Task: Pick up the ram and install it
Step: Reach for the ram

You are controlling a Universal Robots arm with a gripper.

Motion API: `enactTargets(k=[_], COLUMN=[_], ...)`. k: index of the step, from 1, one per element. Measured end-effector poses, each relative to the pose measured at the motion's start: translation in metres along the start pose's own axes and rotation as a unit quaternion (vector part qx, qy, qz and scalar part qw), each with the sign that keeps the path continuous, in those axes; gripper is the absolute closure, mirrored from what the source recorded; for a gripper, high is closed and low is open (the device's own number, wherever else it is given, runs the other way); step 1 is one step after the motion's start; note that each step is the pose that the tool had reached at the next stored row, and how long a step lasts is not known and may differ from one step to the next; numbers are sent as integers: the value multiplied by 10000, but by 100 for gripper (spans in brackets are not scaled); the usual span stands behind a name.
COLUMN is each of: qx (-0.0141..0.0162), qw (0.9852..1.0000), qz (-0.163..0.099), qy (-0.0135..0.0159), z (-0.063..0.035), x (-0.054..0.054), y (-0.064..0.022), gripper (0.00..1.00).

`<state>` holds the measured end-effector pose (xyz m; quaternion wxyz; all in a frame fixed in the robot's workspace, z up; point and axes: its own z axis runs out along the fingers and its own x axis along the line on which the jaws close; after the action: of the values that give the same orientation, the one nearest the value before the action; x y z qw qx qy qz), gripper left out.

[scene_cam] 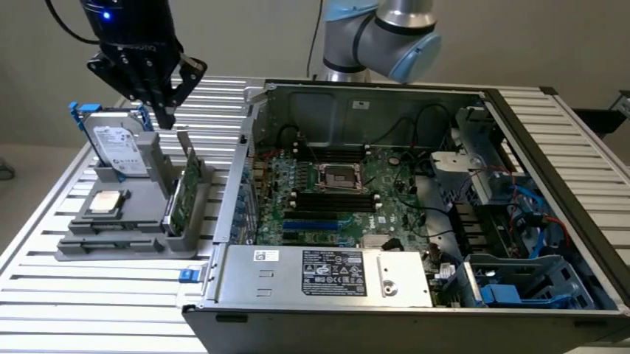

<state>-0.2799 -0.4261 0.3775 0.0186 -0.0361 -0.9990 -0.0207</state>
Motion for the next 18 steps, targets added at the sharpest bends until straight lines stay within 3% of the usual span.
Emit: enactTargets(k=[18], qx=[0], qw=[10000], qz=[0], qy=[-3], z=[91], x=[797], y=[-288], gripper=[89])
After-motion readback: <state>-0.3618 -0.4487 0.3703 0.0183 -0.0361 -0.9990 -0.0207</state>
